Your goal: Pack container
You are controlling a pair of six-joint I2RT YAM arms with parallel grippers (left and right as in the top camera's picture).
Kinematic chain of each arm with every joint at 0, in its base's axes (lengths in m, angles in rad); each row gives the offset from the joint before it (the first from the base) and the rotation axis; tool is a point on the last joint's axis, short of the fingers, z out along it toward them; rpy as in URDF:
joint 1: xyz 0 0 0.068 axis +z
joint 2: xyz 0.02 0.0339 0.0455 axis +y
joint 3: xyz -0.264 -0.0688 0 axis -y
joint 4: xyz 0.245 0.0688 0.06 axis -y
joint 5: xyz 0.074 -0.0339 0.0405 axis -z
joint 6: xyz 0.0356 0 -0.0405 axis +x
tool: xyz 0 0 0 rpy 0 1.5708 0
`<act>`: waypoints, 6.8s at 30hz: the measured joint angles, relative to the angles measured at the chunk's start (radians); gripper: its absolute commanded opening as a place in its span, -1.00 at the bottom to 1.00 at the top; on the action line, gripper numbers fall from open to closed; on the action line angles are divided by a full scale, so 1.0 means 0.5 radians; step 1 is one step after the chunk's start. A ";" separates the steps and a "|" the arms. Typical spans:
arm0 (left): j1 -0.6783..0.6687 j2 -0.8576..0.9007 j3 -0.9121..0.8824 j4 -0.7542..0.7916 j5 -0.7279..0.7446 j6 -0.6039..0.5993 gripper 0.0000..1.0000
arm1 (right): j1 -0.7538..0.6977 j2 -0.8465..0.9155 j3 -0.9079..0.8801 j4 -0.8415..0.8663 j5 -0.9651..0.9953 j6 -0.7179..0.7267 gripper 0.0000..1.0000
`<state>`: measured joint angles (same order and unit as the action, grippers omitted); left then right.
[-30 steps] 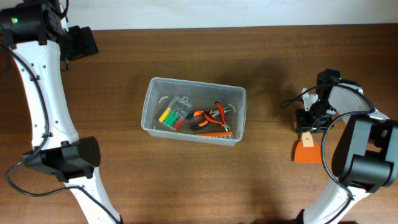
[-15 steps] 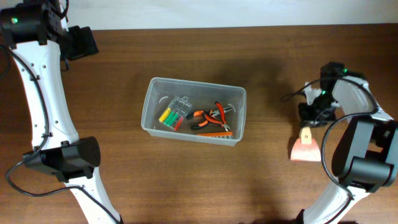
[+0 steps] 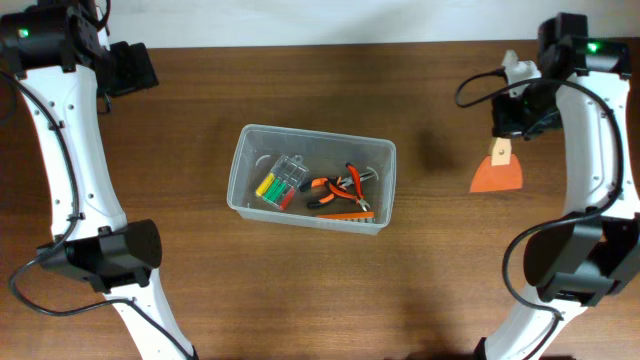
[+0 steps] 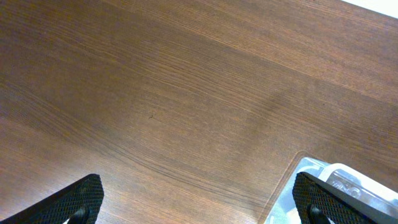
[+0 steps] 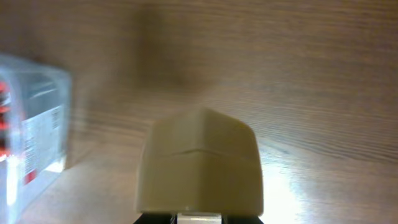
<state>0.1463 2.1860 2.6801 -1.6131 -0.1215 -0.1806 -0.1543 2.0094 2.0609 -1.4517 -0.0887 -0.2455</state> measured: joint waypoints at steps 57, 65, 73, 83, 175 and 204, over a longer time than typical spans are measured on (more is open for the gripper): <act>0.000 0.000 0.000 0.001 0.001 0.000 0.99 | 1.518 0.619 0.131 0.130 0.021 -0.394 -0.51; 0.000 0.000 0.000 0.001 0.000 0.000 0.99 | 1.518 0.678 0.131 0.105 -0.039 -0.381 -0.40; 0.000 0.000 0.000 0.001 0.000 0.000 0.99 | 1.518 0.678 0.175 -0.013 -0.054 -0.291 -0.15; 0.000 0.000 0.000 0.001 0.001 0.000 0.99 | 1.164 0.546 0.599 -0.178 0.080 0.391 0.40; 0.000 0.000 0.000 0.001 0.000 -0.001 0.99 | 0.149 -3.820 -3.577 2.253 0.146 0.581 0.97; 0.000 0.000 0.000 0.001 -0.001 0.000 0.99 | 0.149 -3.989 -3.999 2.532 0.147 0.633 0.97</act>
<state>0.1463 2.1860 2.6801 -1.6127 -0.1219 -0.1806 -0.0799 0.0147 0.0616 -0.1856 -0.0151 0.0711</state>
